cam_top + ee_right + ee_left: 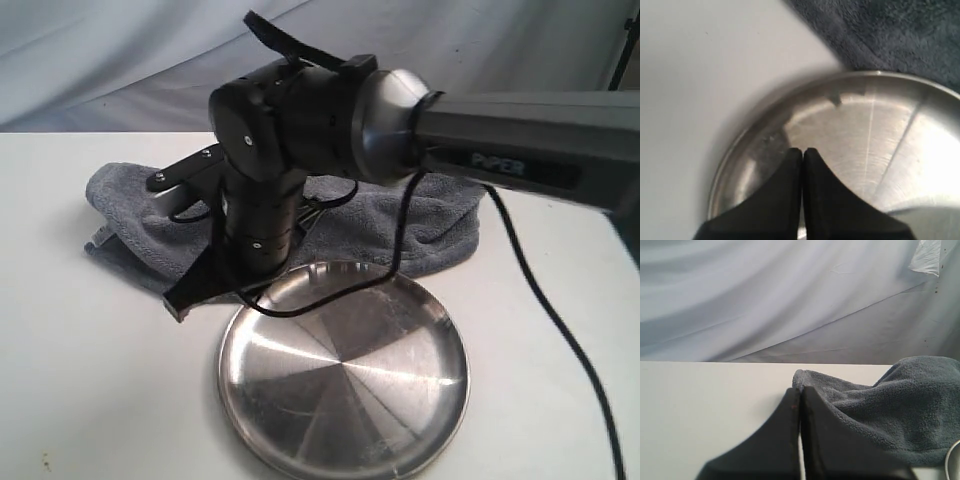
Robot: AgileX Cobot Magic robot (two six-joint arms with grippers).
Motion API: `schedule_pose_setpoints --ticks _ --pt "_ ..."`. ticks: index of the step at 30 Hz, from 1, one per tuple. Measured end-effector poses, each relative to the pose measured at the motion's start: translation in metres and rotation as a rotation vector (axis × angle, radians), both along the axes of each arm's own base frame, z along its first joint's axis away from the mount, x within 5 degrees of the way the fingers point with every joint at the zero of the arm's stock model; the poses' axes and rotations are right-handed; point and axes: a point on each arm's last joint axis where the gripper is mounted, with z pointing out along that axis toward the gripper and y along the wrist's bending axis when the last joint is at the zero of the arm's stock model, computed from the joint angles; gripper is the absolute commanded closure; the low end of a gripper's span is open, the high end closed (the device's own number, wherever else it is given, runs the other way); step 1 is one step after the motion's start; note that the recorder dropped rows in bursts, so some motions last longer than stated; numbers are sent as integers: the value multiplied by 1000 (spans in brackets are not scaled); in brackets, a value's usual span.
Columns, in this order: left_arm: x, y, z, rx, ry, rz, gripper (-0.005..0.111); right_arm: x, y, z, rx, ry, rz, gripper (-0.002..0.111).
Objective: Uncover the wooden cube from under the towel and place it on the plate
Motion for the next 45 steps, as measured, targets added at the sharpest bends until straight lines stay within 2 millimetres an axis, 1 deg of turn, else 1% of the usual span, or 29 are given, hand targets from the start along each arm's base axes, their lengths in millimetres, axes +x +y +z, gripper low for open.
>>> schedule_pose_setpoints --ticks 3,4,6,7,8,9,10,11,13,14,15,20,24,26,30,34,37,41,45 --pt "0 0 0 0 0 0 105 -3 -21 -3 -9 -21 -28 108" --pt "0 0 0 0 0 0 105 0 -34 -5 -17 -18 -53 108" --pt "0 0 0 0 0 0 105 16 -70 -12 -41 -8 -138 108" --pt "0 0 0 0 0 0 105 31 -94 -16 -51 3 -208 108" --pt "0 0 0 0 0 0 105 39 -108 -17 -56 6 -246 108" --pt "0 0 0 0 0 0 105 54 -130 -19 -54 2 -311 108" --pt "0 0 0 0 0 0 105 61 -142 -18 -50 -8 -343 108" --pt "0 0 0 0 0 0 105 74 -162 -18 -39 -31 -396 108" --pt "0 0 0 0 0 0 105 86 -177 -15 -9 -71 -442 108" --pt "0 0 0 0 0 0 105 92 -179 -12 -3 -88 -450 108" --pt "0 0 0 0 0 0 105 100 -178 -10 7 -107 -452 108" --pt "0 0 0 0 0 0 105 148 -159 4 65 -188 -469 108" --pt "0 0 0 0 0 0 105 165 -148 6 79 -199 -478 108" --pt "0 0 0 0 0 0 105 169 -138 8 92 -206 -475 108" --pt "0 0 0 0 0 0 105 169 -109 15 128 -236 -430 108" --pt "0 0 0 0 0 0 105 163 -81 13 149 -243 -391 108" --pt "0 0 0 0 0 0 105 155 -63 11 155 -240 -358 108" --pt "0 0 0 0 0 0 105 143 -44 10 158 -235 -318 108" --pt "0 0 0 0 0 0 105 125 -18 9 164 -234 -255 108"
